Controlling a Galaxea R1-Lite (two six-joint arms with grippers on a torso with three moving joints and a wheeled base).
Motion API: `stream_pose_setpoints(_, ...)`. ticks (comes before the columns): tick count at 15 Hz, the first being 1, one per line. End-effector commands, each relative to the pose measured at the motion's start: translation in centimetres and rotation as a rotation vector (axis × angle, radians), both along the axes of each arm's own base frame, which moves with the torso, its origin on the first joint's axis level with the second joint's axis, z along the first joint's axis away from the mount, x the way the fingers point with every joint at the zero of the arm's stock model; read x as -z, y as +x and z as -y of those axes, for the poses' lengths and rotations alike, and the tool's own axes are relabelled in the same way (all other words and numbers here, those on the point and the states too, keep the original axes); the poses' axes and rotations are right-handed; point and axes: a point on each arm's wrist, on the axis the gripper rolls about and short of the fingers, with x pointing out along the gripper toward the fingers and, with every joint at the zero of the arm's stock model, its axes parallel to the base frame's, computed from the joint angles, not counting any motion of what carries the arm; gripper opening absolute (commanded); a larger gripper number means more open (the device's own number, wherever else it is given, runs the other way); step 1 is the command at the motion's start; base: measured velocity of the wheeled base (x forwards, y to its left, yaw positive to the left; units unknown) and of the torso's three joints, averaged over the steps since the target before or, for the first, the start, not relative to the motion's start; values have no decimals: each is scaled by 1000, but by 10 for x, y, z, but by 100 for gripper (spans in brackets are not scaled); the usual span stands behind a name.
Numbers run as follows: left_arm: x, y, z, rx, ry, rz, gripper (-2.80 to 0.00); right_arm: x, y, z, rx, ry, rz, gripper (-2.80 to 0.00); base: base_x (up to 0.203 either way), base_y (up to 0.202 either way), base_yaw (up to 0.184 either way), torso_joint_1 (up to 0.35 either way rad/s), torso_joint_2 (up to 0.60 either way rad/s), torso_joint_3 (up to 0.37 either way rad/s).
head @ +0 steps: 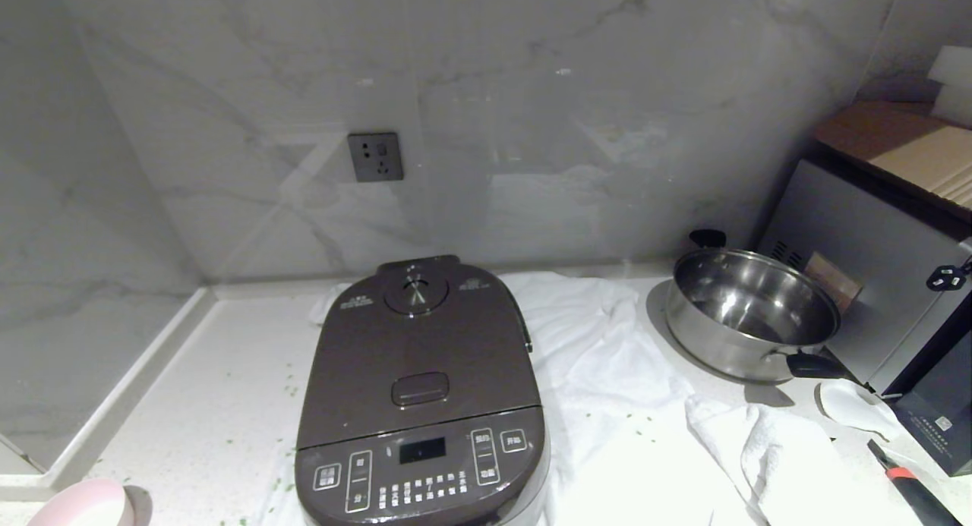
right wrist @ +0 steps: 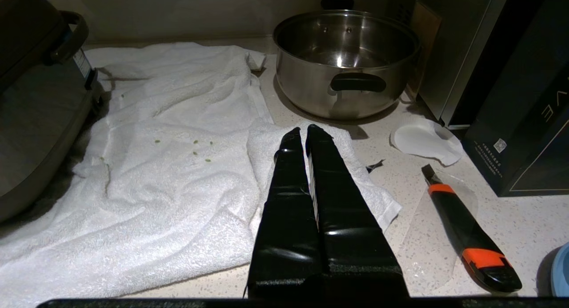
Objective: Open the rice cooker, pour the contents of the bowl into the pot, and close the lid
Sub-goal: Open the rice cooker
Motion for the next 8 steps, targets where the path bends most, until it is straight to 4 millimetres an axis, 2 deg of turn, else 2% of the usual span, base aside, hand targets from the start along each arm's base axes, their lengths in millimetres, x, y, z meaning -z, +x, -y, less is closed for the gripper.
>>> stream_pose_setpoints(1,0,0,0,-1,0,1,-280,0,0,0,0,-1,0,-280,0,0,0,0,0,0)
stream_pose_setpoints(7,0,0,0,0,0,0,-280,0,0,0,5,5,-9,-280,0,0,0,0,0,0)
stream_pose_setpoints(8,0,0,0,0,0,1,-280,-9,-2,0,-1,9,8,-280,0,0,0,0,0,0)
